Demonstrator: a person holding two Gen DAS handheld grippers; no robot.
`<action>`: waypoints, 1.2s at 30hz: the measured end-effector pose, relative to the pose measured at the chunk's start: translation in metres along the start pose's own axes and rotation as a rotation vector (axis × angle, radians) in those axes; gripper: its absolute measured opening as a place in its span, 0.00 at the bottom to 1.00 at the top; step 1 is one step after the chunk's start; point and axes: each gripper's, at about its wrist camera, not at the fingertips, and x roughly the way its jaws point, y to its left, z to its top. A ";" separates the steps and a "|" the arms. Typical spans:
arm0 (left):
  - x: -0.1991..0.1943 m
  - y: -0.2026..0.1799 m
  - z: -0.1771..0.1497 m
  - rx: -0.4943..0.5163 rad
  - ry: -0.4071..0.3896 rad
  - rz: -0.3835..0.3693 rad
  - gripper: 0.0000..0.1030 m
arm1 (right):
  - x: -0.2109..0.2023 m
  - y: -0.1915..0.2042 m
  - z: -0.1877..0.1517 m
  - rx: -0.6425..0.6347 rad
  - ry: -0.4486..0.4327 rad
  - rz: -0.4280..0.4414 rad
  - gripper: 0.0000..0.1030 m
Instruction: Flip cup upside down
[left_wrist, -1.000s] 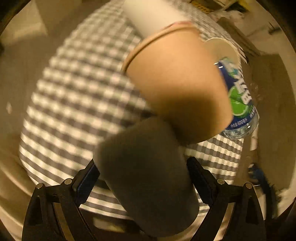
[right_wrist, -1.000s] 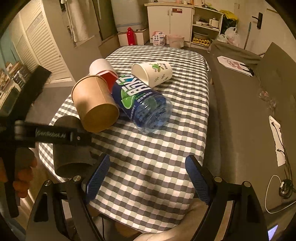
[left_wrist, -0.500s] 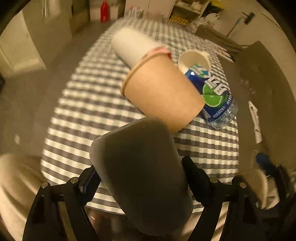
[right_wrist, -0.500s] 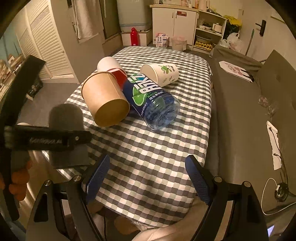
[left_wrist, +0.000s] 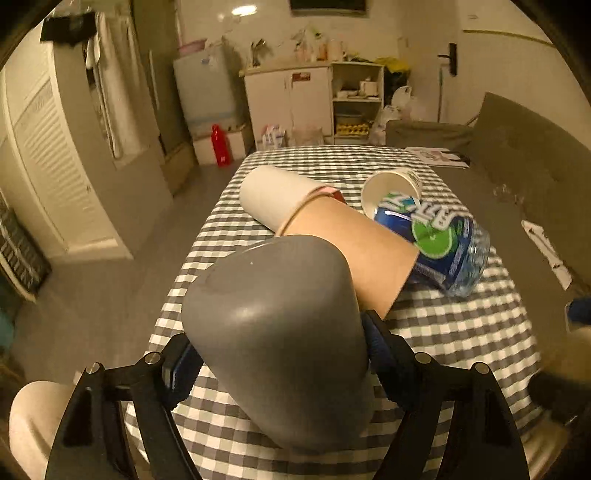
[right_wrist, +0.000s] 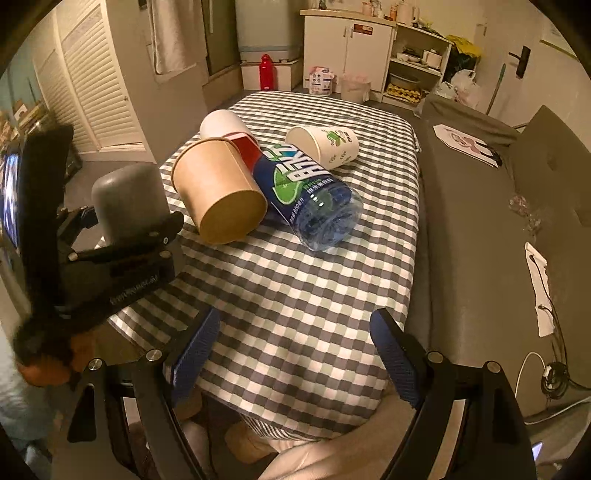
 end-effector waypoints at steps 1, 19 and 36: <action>0.001 0.000 -0.004 0.000 -0.006 -0.001 0.77 | 0.000 0.000 -0.001 0.003 0.002 -0.001 0.81; -0.025 -0.006 -0.025 0.023 -0.026 -0.124 0.82 | 0.004 0.000 -0.001 0.039 0.005 0.004 0.81; -0.010 0.002 -0.029 0.037 0.034 -0.196 0.71 | 0.008 -0.001 -0.003 0.055 0.009 0.014 0.81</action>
